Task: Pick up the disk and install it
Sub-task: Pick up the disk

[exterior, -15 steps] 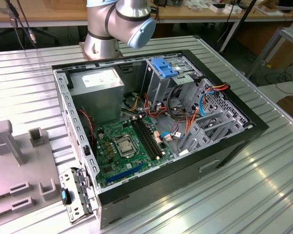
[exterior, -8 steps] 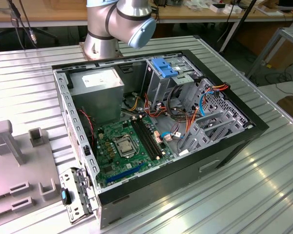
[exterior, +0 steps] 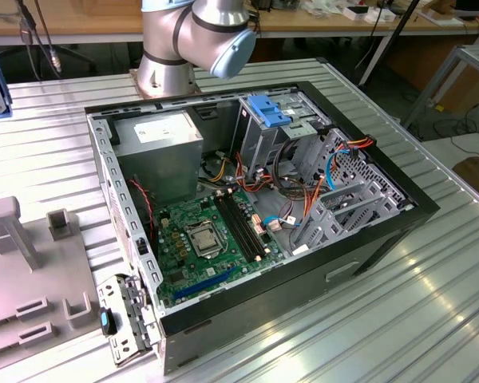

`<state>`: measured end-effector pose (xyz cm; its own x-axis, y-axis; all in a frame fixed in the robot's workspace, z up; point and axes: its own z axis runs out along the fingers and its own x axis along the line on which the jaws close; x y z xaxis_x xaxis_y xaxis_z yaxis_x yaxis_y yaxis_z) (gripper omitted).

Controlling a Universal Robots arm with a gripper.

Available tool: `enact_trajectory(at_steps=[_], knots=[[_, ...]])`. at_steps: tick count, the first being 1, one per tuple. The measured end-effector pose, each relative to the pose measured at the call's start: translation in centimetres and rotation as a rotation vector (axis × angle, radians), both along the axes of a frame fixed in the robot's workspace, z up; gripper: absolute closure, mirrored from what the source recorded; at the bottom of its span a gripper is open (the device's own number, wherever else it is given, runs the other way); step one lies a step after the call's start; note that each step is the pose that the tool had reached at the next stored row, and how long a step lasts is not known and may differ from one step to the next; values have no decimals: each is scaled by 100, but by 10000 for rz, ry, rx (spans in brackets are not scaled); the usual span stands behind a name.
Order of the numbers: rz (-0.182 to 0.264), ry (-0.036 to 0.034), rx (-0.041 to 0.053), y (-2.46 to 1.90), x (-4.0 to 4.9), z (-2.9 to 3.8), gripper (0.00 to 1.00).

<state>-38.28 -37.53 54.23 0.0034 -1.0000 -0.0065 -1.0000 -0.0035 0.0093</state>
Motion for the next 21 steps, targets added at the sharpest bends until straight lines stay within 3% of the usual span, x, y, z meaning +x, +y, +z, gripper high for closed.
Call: enact_trajectory(at_steps=[21], knots=[[0,0,0,0,454,0,63]])
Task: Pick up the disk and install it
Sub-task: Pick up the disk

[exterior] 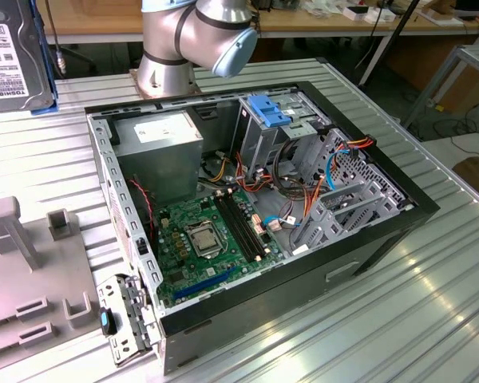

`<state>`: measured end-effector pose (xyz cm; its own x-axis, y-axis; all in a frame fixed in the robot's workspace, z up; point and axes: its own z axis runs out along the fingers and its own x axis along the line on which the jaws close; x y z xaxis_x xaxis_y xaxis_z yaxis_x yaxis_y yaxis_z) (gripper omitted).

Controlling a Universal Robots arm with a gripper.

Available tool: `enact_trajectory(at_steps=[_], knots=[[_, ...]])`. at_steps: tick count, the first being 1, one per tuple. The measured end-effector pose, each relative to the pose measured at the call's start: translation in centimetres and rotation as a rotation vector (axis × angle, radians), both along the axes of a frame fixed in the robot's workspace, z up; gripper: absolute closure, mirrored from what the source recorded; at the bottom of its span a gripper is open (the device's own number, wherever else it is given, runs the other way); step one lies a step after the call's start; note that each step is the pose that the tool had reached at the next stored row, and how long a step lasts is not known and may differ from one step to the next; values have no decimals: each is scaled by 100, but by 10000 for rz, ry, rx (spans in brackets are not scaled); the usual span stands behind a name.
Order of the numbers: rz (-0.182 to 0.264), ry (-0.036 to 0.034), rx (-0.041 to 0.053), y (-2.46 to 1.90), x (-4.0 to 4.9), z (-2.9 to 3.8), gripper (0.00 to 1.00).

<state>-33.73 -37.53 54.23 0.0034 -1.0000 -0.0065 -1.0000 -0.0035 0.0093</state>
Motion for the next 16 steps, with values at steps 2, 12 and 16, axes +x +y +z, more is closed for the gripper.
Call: enact_trajectory(at_steps=[2,12,16], knots=[[1,-1,0,0,38,0,63],[0,-2,0,0,203,0,63],[1,-2,0,0,278,0,63]])
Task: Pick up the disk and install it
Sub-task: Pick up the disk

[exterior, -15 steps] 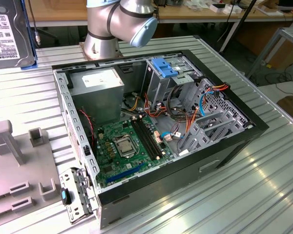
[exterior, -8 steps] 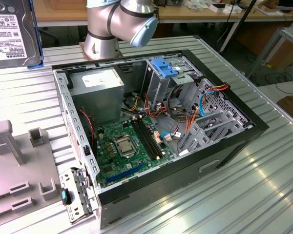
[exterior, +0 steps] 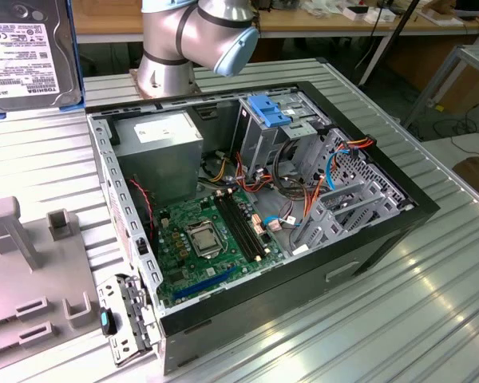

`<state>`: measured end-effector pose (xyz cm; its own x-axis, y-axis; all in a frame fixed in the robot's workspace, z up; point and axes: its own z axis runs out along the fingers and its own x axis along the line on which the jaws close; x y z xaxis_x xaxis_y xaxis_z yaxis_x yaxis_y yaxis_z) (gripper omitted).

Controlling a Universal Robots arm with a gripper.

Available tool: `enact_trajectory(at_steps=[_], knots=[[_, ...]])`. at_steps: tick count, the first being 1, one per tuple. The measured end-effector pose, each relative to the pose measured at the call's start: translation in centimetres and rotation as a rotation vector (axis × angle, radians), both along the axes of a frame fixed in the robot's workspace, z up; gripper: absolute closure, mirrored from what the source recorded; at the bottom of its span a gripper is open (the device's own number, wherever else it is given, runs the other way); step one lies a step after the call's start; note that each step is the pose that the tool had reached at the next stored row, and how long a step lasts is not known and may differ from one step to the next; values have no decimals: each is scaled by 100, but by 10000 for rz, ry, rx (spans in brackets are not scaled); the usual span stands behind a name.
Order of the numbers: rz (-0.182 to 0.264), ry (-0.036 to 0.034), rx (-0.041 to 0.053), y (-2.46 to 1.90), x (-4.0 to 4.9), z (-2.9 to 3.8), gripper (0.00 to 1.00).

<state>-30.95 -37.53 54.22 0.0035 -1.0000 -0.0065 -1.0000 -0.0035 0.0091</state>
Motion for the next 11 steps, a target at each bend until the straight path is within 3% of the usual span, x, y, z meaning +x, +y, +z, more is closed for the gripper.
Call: enact_trajectory(at_steps=[11], knots=[[-1,-3,0,0,209,0,63]])
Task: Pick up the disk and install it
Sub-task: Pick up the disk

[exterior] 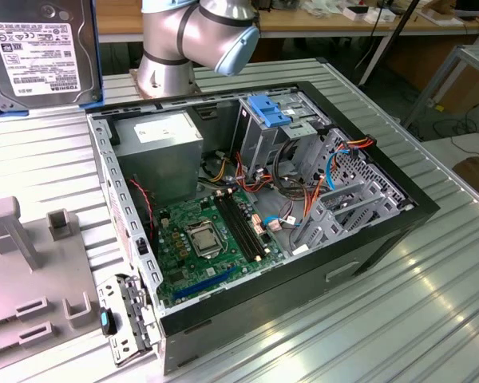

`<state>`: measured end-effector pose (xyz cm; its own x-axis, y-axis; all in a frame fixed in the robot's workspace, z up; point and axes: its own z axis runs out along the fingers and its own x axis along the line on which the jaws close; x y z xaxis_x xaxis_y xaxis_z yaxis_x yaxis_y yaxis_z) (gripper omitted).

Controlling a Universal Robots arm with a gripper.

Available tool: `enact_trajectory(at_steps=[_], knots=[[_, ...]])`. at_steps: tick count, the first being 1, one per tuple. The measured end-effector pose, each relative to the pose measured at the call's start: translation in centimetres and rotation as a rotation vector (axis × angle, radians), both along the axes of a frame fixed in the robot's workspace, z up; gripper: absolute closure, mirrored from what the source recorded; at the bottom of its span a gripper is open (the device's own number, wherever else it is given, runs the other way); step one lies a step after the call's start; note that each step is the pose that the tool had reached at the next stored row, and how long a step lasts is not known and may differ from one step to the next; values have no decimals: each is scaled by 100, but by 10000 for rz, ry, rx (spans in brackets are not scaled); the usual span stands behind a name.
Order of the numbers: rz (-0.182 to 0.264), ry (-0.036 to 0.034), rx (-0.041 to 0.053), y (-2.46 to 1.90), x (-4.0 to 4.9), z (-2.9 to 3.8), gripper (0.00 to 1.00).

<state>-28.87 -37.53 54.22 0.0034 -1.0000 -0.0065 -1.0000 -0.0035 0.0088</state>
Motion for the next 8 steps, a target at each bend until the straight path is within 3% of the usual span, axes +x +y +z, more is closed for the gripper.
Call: enact_trajectory(at_steps=[8], knots=[[0,-3,0,0,153,-1,63]])
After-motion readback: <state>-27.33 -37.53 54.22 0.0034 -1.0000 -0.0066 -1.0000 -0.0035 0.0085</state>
